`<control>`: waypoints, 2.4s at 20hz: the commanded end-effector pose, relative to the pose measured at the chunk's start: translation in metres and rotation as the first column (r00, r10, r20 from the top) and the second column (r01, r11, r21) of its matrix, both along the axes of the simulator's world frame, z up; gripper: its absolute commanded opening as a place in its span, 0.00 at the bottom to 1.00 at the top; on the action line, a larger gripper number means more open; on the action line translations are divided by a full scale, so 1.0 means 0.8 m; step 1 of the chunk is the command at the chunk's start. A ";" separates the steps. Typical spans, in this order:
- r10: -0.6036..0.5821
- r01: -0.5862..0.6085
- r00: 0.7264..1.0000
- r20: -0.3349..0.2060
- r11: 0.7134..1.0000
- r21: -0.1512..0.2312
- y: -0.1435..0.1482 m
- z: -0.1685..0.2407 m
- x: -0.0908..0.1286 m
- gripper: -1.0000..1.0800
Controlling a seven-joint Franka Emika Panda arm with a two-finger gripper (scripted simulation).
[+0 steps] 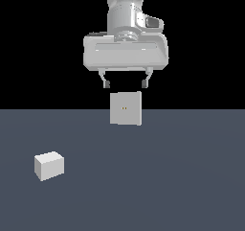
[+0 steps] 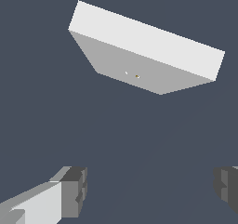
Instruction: Plug the charger into the wall socket.
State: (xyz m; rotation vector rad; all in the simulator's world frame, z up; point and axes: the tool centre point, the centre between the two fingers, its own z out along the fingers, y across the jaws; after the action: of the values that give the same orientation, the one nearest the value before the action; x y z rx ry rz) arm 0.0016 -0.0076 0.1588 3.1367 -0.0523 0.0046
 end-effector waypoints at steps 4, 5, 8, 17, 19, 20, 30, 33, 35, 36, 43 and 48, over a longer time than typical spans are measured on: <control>0.010 -0.010 1.000 0.000 1.000 0.000 0.002 -0.001 -0.001 0.96; 0.017 -0.017 1.000 0.001 1.000 0.000 0.004 -0.002 -0.001 0.96; 0.052 -0.052 0.999 0.002 0.999 0.001 0.012 -0.007 -0.004 0.96; 0.267 -0.267 0.964 0.013 0.964 0.005 0.062 -0.038 -0.028 0.96; 0.336 -0.336 0.942 0.016 0.942 0.006 0.077 -0.048 -0.038 0.96; 0.372 -0.372 0.928 0.018 0.928 0.006 0.085 -0.053 -0.044 0.96; 0.656 -0.656 0.754 0.035 0.754 0.006 0.140 -0.101 -0.107 0.96; 0.701 -0.702 0.712 0.037 0.712 0.005 0.148 -0.110 -0.121 0.96; 0.723 -0.724 0.690 0.039 0.690 0.004 0.151 -0.114 -0.128 0.96; 0.732 -0.732 0.681 0.039 0.681 0.004 0.152 -0.116 -0.130 0.96; 0.750 -0.751 0.660 0.040 0.660 0.003 0.154 -0.121 -0.137 0.96; 0.750 -0.750 0.661 0.039 0.661 0.004 0.154 -0.124 -0.137 0.96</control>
State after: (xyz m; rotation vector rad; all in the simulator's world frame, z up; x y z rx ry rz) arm -0.1078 0.1159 0.0609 2.8997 1.2515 0.0617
